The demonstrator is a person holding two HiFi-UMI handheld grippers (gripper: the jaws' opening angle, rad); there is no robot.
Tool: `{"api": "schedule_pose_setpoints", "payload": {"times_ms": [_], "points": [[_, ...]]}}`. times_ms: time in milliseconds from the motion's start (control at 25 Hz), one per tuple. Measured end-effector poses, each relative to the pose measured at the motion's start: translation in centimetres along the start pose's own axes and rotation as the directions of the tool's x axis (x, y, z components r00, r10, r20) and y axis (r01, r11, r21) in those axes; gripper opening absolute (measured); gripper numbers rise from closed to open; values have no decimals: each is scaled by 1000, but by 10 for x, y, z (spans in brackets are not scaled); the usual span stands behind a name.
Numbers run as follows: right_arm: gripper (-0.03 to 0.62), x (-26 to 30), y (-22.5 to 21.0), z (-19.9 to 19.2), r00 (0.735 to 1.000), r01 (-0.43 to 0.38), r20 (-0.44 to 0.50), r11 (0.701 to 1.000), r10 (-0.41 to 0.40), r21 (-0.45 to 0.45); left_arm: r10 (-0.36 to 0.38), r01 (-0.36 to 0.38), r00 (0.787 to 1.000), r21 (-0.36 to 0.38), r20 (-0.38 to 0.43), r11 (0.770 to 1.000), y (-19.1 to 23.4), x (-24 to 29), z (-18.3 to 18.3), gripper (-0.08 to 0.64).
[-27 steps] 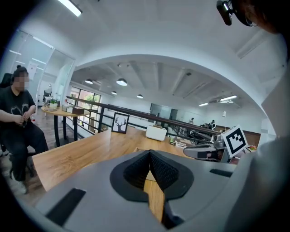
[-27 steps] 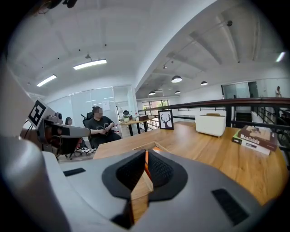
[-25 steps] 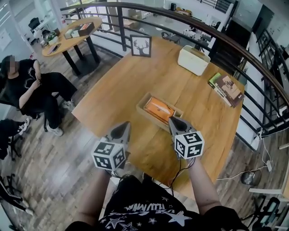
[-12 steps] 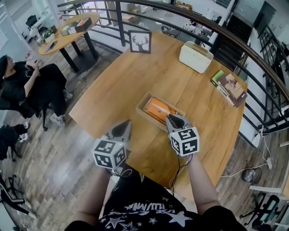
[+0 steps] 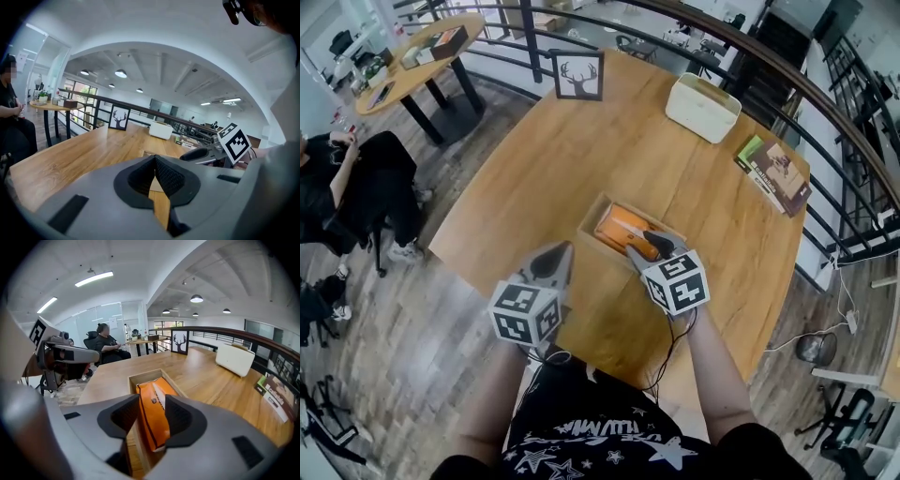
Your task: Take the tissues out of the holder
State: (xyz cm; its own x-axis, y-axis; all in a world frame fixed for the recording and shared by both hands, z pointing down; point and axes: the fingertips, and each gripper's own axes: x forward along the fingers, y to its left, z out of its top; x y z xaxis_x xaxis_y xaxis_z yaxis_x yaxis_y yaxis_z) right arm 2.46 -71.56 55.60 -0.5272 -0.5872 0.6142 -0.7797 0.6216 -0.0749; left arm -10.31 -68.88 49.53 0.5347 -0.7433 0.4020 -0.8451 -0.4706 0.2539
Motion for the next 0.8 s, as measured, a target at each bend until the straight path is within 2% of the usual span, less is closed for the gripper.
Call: {"api": "schedule_pose_setpoints", "payload": {"times_ms": [120,320,480,800], "points": [[169,14,-5,0,999,13,-40,1000,-14,-26,-15,15,1000,9,-14,1000,9,11,2,12],[164,34,-2,-6,993,-18,-117,998,12,-54,-33,33,999,-4,-30,999,27,25,2,12],[83,41,-4,-13,988,-13,-156,998,4,-58,-42,41,998,-11,-47,999,36,34,0,12],[43,47,-8,-14,986,-36,-165,998,28,-45,-46,44,997,-20,-65,999,44,45,-2,12]]}}
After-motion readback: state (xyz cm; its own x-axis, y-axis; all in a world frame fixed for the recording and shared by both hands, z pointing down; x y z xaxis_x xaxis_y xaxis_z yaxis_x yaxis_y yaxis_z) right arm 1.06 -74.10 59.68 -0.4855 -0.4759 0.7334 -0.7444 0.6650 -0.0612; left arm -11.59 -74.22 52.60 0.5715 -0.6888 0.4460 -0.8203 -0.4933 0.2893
